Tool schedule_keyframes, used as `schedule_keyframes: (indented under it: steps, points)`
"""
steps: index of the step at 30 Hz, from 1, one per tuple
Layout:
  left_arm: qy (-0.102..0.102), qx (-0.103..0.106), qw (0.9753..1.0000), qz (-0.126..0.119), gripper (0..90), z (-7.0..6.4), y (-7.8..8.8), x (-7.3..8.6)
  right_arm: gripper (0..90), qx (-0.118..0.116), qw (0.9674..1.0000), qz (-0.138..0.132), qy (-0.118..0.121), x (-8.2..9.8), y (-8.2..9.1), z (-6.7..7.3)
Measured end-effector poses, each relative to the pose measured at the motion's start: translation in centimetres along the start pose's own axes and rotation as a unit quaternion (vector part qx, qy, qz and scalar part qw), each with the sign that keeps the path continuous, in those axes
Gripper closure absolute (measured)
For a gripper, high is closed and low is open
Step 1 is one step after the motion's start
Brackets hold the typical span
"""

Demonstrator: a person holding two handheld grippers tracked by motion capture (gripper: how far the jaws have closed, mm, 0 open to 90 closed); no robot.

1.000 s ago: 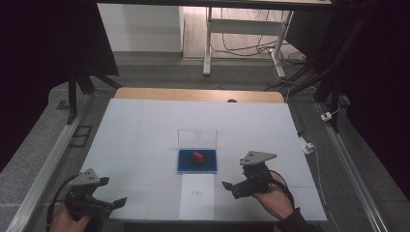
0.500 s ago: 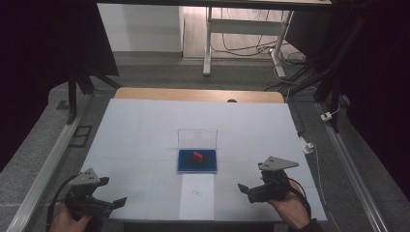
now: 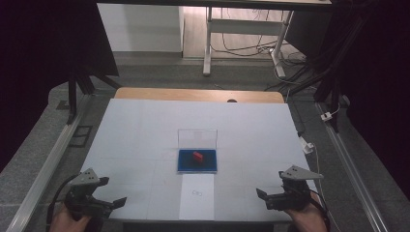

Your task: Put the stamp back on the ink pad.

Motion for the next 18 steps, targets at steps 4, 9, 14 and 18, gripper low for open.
schedule_keyframes:
  steps: [4, 9, 14, 18]
  points:
    - [0.001, 0.0, 1.0, -0.001, 0.0, 0.0, 0.0, 0.0, 0.0, 0.01, 0.9998, 0.0, -0.017, 0.7, 0.9, -0.5]
    - [0.002, 0.0, 1.0, -0.001, 0.0, 0.0, 0.1, 0.1, 0.0, 0.017, 0.9992, 0.006, -0.035, 1.5, 1.7, -1.0]
    - [0.001, -0.001, 1.0, 0.0, 0.0, 0.0, 0.0, 0.1, 0.0, 0.02, 0.9988, 0.009, -0.045, 1.9, 2.2, -1.2]
    - [0.002, -0.001, 1.0, -0.001, 0.0, 0.0, 0.0, 0.0, 0.0, 0.021, 0.9985, 0.012, -0.05, 2.0, 2.3, -1.4]
Point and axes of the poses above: each handheld gripper's, and its own axes: y roughly backward along the jaws, x roughly out of its underside, z roughly to its left, the point moved 2 cm from there along -y, roughly forward along the jaws, and after that the axes turned 9 degrees about -z, right-handed, at the moved point
